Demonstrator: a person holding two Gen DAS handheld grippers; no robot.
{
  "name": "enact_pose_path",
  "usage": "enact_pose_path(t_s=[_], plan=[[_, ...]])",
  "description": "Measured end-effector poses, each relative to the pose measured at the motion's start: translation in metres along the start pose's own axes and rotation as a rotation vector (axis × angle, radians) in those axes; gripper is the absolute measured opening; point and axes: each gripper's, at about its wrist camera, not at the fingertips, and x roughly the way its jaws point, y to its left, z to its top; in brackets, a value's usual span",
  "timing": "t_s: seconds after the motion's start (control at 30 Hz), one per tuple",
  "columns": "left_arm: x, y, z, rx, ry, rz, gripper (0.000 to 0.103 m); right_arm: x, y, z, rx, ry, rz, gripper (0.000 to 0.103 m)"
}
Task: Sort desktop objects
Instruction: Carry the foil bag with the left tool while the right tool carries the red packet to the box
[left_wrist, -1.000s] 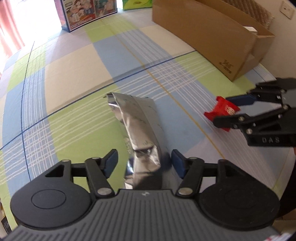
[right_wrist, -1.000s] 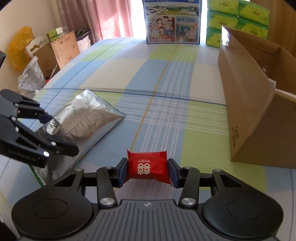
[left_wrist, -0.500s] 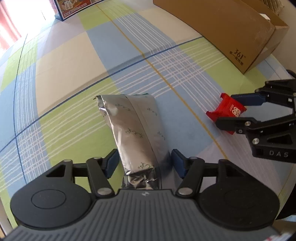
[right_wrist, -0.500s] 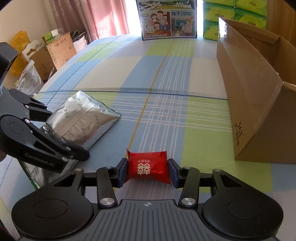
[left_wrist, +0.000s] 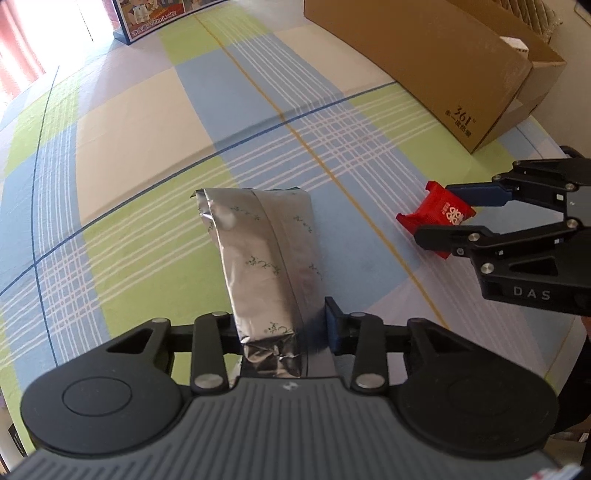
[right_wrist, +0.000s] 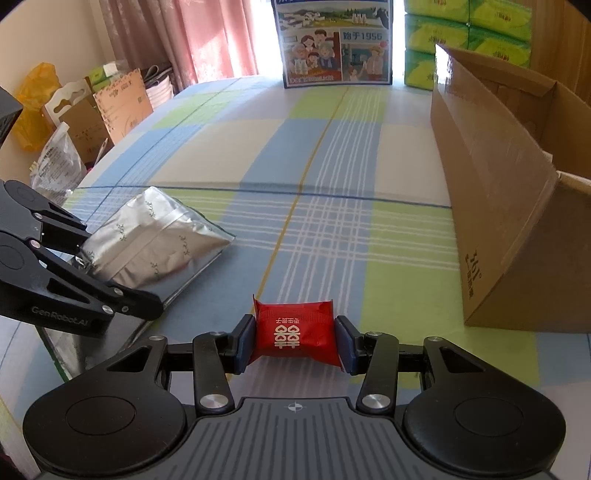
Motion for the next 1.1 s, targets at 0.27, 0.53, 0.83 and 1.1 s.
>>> enact_pose_path(t_s=[0.27,0.53,0.83,1.1], plan=[[-0.009,-0.002,-0.001,-0.004,-0.016,-0.004,0.032,-0.005,0.0,0.0,0.01,-0.019,-0.003,0.044],[-0.02,-0.003,-0.002,-0.022,-0.028,0.01,0.032,-0.016,0.0,0.001,0.01,-0.063,0.001,0.044],[-0.041,-0.012,0.001,-0.017,-0.062,0.016,0.032,-0.033,0.002,0.001,0.013,-0.097,-0.006,0.044],[-0.062,-0.026,0.011,0.0,-0.095,0.018,0.032,-0.06,-0.001,0.008,0.013,-0.137,-0.024,0.044]])
